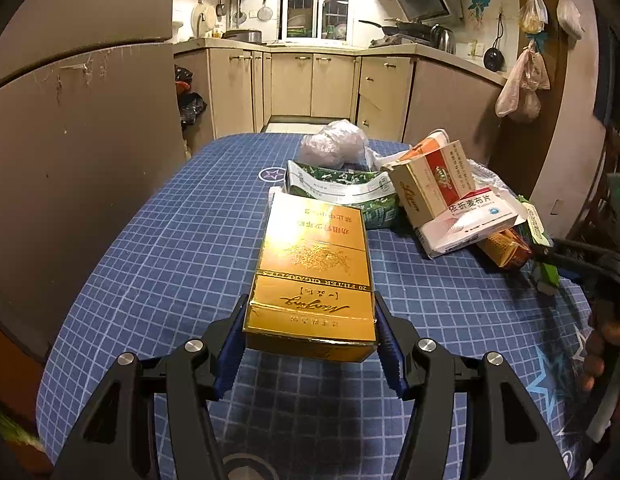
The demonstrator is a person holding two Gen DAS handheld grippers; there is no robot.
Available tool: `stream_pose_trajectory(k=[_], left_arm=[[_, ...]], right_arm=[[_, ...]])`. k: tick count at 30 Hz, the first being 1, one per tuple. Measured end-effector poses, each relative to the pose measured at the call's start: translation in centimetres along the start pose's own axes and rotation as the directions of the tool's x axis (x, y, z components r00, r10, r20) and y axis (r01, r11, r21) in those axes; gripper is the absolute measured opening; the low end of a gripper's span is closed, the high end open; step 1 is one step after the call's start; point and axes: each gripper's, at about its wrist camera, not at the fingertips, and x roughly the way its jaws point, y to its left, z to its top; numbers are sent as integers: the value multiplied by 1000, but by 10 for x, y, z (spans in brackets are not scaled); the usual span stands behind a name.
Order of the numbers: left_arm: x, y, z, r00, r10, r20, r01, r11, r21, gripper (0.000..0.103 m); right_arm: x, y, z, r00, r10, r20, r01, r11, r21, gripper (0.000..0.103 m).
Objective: Collect trash
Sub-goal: 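Grasp the green medicine box with the right tool while the left tool holds the gold box, then carry the gold box and green box over the white bucket with both tools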
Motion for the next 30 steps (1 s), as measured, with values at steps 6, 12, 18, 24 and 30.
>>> stream_pose_trajectory(k=[6, 12, 18, 24, 30], left_arm=[[-13, -9, -5, 1000, -20, 17, 20, 1000, 23, 60], [-30, -23, -15, 999, -38, 33, 36, 997, 68, 60], [-52, -43, -31, 995, -87, 53, 80, 989, 125, 60], [-65, -72, -41, 988, -148, 36, 140, 976, 168, 59], [-76, -112, -42, 976, -216, 36, 202, 951, 233, 59]], right_arm=[[-32, -12, -29, 999, 47, -1, -47, 999, -24, 34], [-67, -12, -65, 996, 87, 5, -87, 995, -40, 34], [-100, -5, -100, 994, 113, 4, -113, 991, -73, 34], [-128, 6, -118, 994, 105, 38, -98, 984, -150, 34], [-153, -16, -124, 994, 56, 91, -43, 988, -147, 34]])
